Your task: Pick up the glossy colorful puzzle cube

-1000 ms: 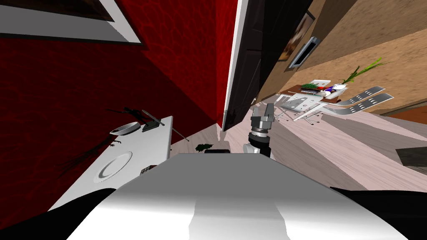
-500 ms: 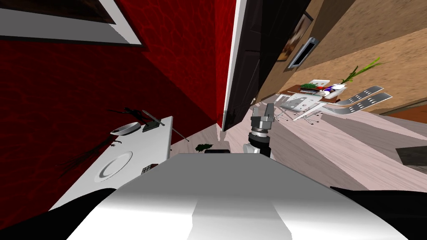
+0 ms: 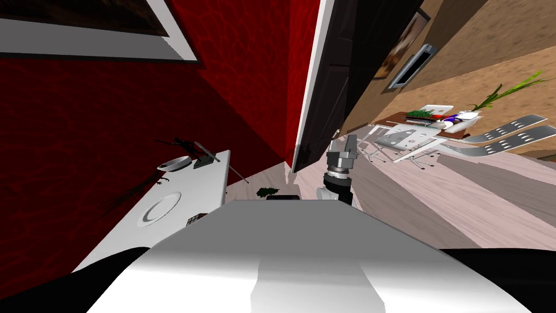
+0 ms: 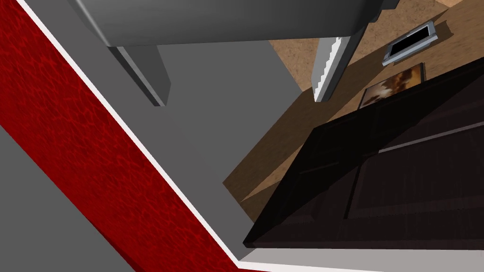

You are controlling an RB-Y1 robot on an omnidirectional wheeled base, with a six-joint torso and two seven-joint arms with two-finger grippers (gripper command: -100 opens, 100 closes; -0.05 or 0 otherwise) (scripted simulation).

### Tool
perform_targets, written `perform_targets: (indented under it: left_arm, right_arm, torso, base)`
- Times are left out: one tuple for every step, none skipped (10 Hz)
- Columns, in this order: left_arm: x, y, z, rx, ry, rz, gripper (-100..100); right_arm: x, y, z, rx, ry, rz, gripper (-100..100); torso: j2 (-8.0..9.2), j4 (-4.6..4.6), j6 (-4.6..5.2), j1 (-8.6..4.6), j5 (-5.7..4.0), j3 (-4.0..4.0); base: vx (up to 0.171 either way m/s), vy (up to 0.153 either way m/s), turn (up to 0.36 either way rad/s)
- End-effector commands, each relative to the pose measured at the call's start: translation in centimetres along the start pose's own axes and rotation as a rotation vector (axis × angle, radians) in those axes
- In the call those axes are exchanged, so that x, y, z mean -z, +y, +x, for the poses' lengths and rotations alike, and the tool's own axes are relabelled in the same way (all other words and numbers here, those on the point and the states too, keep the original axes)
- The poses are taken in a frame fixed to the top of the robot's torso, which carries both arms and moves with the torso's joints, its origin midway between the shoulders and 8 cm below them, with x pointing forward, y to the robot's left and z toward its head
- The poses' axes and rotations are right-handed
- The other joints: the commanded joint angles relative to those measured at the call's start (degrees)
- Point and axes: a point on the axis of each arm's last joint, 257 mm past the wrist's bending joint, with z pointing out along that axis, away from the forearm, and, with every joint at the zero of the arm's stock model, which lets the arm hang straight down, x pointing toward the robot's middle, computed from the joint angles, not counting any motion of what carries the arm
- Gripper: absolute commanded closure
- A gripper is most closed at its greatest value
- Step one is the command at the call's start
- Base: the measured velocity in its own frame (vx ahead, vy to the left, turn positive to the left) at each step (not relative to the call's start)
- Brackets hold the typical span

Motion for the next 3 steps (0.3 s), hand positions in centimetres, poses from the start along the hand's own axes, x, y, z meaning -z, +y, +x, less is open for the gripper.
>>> perform_targets:
  left_arm:
    - [0.80,-0.91,0.02,-0.018,0.005,0.018,100]
    - [0.41,-0.54,0.02,-0.010,0.004,0.009,100]
    - [0.47,-0.63,0.01,-0.011,0.004,0.011,0]
  right_arm:
    - [0.00,0.00,0.00,0.000,0.000,0.000,0]
    - [0.00,0.00,0.00,0.000,0.000,0.000,0]
    - [0.00,0.00,0.00,0.000,0.000,0.000,0]
  torso:
    - [0.00,0.00,0.00,0.00,0.00,0.00]
    - [0.00,0.00,0.01,-0.03,-0.03,0.00]
    - [0.07,0.01,0.05,-0.07,-0.02,0.04]
  base:
    - [0.051,0.039,0.115]
    - [0.021,0.016,0.024]
    - [0.000,0.000,0.000]
